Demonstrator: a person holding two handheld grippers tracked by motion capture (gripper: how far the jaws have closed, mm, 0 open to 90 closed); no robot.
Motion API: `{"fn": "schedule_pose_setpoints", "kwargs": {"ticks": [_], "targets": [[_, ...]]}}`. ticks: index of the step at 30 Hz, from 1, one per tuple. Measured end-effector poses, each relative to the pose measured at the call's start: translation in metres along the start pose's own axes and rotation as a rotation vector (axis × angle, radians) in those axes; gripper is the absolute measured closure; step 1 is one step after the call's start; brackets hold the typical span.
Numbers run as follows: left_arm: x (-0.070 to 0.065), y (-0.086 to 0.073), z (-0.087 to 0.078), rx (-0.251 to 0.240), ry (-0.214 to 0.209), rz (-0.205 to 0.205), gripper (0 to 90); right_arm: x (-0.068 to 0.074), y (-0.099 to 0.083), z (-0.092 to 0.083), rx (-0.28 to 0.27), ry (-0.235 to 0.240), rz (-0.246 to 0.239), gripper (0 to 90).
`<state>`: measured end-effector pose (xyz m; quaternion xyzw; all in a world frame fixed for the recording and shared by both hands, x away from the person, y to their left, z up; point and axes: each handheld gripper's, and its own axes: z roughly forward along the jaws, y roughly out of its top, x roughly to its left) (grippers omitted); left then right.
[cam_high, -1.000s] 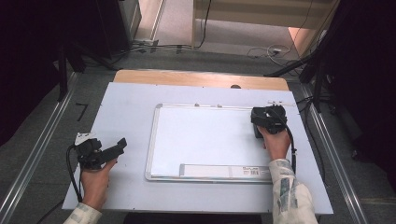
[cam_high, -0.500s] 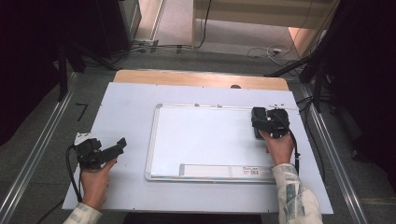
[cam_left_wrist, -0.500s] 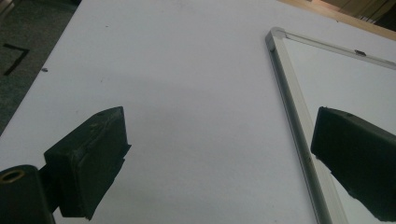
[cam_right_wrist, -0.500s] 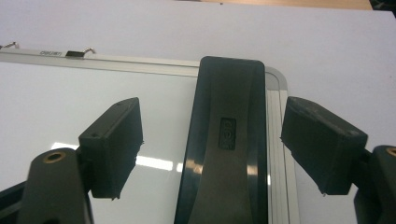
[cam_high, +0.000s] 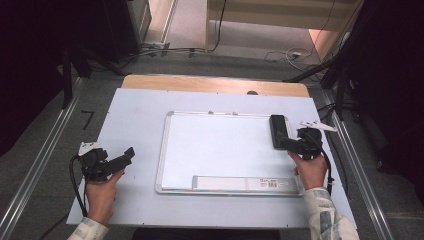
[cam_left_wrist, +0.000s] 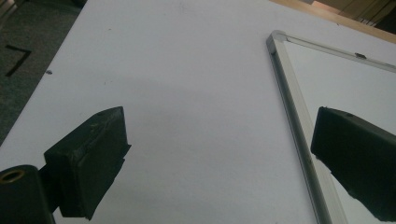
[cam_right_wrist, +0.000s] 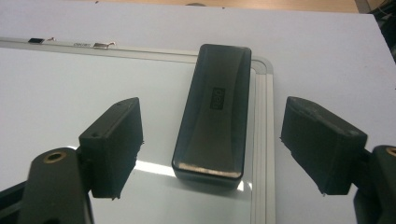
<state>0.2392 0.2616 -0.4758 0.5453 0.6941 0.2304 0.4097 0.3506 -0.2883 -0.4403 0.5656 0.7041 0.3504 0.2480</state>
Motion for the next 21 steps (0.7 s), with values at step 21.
{"fn": "schedule_pose_setpoints", "kwargs": {"ticks": [21], "targets": [[0.002,0.002,-0.004,-0.030,0.017,-0.007,4.2,-0.040,-0.034,-0.038,-0.021,-0.059,0.044,19.4]]}}
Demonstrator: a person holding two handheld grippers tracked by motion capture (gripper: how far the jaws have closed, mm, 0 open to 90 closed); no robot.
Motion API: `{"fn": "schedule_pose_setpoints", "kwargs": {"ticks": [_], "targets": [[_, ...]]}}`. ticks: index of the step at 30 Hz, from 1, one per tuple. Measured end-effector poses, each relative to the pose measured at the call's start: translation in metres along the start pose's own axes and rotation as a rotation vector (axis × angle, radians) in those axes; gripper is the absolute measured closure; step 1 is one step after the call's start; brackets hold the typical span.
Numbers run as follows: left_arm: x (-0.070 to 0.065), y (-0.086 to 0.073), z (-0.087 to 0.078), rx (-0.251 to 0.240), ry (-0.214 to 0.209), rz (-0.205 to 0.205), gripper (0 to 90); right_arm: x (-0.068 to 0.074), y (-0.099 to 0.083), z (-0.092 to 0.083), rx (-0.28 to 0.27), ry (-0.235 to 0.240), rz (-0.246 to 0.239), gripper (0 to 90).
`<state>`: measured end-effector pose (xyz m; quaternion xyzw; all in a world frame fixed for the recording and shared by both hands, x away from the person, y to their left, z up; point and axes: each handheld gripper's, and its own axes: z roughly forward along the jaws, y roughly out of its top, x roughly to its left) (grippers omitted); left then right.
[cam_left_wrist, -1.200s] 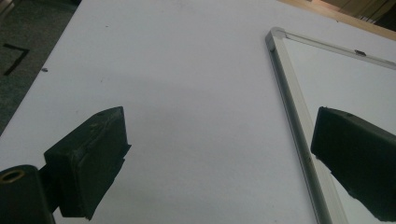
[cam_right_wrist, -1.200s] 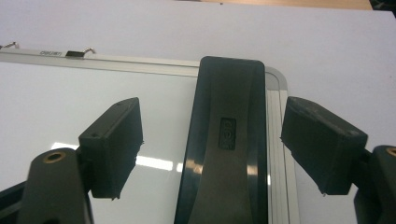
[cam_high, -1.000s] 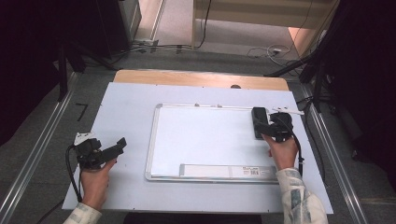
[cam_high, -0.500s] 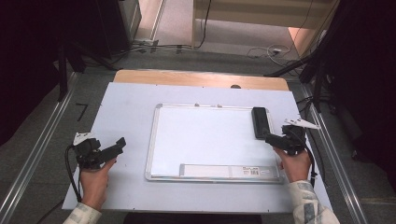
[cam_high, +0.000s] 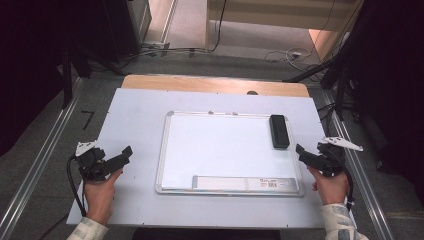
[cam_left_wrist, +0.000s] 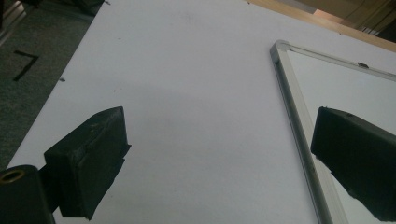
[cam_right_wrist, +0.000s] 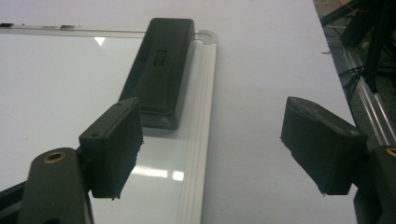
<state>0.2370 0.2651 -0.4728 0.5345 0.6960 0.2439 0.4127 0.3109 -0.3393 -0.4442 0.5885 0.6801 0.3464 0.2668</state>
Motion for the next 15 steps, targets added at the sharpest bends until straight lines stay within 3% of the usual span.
{"fn": "schedule_pose_setpoints", "kwargs": {"ticks": [15], "targets": [[0.001,0.001,0.000,-0.009,0.007,0.001,4.2,-0.029,-0.018,-0.015,0.009,-0.060,0.052,18.9]]}}
